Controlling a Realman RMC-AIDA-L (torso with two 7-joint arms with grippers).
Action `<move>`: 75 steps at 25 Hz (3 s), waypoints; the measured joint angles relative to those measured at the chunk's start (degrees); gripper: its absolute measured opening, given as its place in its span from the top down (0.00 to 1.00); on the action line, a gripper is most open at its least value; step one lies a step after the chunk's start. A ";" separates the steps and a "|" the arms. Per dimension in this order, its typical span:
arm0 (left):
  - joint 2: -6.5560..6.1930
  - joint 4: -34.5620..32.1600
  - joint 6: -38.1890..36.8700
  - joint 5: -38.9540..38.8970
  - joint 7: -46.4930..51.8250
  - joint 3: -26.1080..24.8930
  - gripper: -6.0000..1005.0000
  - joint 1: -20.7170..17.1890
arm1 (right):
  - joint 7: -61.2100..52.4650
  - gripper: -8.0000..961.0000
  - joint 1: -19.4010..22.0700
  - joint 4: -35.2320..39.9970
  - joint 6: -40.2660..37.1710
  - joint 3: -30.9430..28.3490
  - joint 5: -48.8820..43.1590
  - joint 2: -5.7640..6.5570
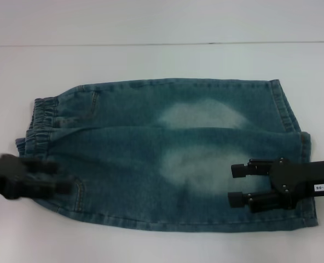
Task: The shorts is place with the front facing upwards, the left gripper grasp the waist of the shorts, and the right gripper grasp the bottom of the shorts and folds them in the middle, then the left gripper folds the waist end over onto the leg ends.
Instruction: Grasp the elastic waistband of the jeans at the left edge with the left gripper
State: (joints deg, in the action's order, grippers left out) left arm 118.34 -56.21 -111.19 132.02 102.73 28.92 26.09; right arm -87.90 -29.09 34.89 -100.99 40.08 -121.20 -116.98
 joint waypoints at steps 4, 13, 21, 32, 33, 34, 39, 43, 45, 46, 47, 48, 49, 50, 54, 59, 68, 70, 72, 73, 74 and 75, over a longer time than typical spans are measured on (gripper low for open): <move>-2.27 -4.15 2.42 5.04 3.45 -2.09 0.16 0.45 | 0.00 0.04 0.00 0.00 -0.16 0.00 0.00 0.01; -3.27 -2.36 11.24 14.79 3.65 -5.53 0.16 1.99 | 0.34 0.04 0.08 -0.19 -0.32 -0.07 0.00 -0.16; -2.92 1.08 15.89 17.24 3.51 -3.86 0.16 2.16 | 0.36 0.04 -0.19 -0.46 -0.31 -0.04 0.00 -0.17; -2.97 3.09 18.42 18.17 3.95 -3.13 0.16 2.52 | 0.69 0.04 -0.37 -1.41 -0.20 0.00 0.00 -0.17; -2.99 3.11 18.46 18.47 4.12 -3.07 0.16 2.56 | 0.70 0.04 -0.37 -1.49 -0.35 0.00 0.00 -0.17; -2.99 3.11 18.54 18.78 4.25 -3.02 0.16 2.64 | 0.70 0.04 -0.36 -1.50 -0.41 0.00 0.00 -0.17; -2.77 3.46 19.52 20.47 4.90 -2.38 0.17 3.09 | 0.87 0.04 -0.35 -1.51 -0.22 0.00 0.00 -0.17; -2.57 3.76 18.91 20.12 5.01 -1.94 0.17 3.60 | 0.89 0.04 -0.35 -1.51 -0.12 0.00 0.00 -0.17; -2.52 3.76 18.37 19.96 5.01 -1.94 0.17 3.76 | 0.89 0.04 -0.34 -1.50 -0.06 0.00 0.00 -0.17; -2.50 3.76 17.77 19.86 5.01 -1.96 0.17 3.93 | 0.89 0.04 -0.32 -1.50 -0.02 0.00 0.00 -0.17; -2.48 3.76 17.21 19.78 5.02 -1.97 0.17 4.07 | 0.89 0.04 -0.30 -1.50 0.03 0.00 0.00 -0.17; -2.48 3.76 16.73 19.75 5.02 -1.98 0.17 4.21 | 0.89 0.04 -0.26 -1.50 0.08 0.00 0.00 -0.17; -2.48 3.76 16.31 19.73 5.02 -1.97 0.17 4.37 | 0.89 0.04 -0.23 -1.50 0.12 0.00 0.00 -0.17; -2.46 3.75 15.86 19.72 5.05 -1.95 0.17 4.55 | 0.91 0.04 -0.21 -1.50 0.18 0.00 0.00 -0.17; -2.25 3.04 14.13 19.69 5.17 -2.14 0.17 5.12 | 0.96 0.04 -0.17 -1.50 0.44 0.00 0.00 -0.17; -2.02 2.56 14.21 20.19 5.19 -1.86 0.25 5.28 | 0.97 0.04 -0.18 -1.50 0.61 0.00 0.00 -0.17; -1.15 0.64 14.92 20.25 5.13 -1.82 0.48 4.83 | 0.98 0.04 -0.28 -1.56 0.89 0.00 0.00 -0.17; -1.10 0.53 14.91 20.28 5.13 -1.53 0.56 4.85 | 0.98 0.04 -0.35 -1.58 0.90 0.00 0.00 -0.17; -1.08 0.39 14.91 20.33 5.15 -1.15 0.65 4.85 | 0.98 0.04 -0.36 -1.59 0.90 0.00 0.00 -0.17; -1.08 0.36 14.82 20.34 5.16 -1.09 0.70 4.87 | 0.98 0.04 -0.36 -1.59 0.90 0.00 0.00 -0.17; -1.08 0.34 14.69 20.35 5.16 -1.09 0.74 4.91 | 0.98 0.04 -0.36 -1.59 0.90 -0.02 0.00 -0.17; -1.07 0.32 14.53 20.36 5.21 -1.09 0.79 4.99 | 0.98 0.04 -0.36 -1.59 0.90 -0.10 0.02 -0.17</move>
State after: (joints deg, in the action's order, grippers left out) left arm 117.27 -55.89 -96.65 152.38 107.94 27.83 31.08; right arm -86.92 -29.44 33.31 -100.09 39.98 -121.18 -117.14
